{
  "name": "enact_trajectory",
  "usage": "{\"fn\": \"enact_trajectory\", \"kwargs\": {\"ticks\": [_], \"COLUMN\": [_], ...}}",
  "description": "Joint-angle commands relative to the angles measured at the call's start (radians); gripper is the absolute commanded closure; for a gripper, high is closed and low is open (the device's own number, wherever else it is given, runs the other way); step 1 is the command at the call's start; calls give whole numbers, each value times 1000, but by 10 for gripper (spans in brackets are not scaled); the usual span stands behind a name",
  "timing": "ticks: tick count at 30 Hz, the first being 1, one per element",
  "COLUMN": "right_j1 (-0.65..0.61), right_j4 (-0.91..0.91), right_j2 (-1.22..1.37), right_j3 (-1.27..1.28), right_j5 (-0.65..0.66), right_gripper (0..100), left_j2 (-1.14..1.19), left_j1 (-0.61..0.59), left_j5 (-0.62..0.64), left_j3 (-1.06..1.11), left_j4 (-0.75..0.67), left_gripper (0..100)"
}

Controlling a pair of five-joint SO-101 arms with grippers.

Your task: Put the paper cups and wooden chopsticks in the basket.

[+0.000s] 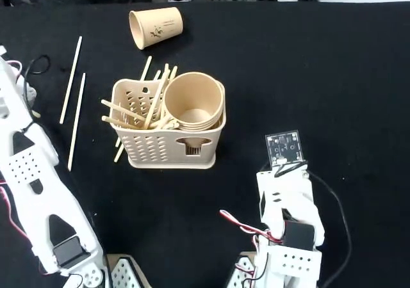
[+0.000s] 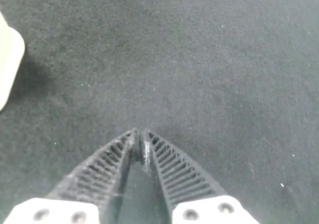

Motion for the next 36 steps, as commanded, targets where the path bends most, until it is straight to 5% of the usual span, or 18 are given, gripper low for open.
{"fn": "enact_trajectory", "kwargs": {"ticks": [1, 19, 24, 31, 36], "right_j1": [-15, -15, -15, -15, -15], "right_j4": [-2, 2, 2, 2, 2], "right_j2": [-51, -51, -51, -51, -51], "right_j3": [-4, -4, -4, -4, -4], "right_j5": [2, 2, 2, 2, 2], "right_gripper": [986, 986, 986, 986, 986], "left_j2": [-250, -931, -1158, -1553, -1768], "left_j1": [2, 163, 248, 329, 363], "left_j5": [14, -87, -81, -87, -80], "left_j3": [168, 935, 1194, 1592, 1739], "left_j4": [5, -160, -321, -718, -836], "left_gripper": [973, 971, 971, 972, 972]}}
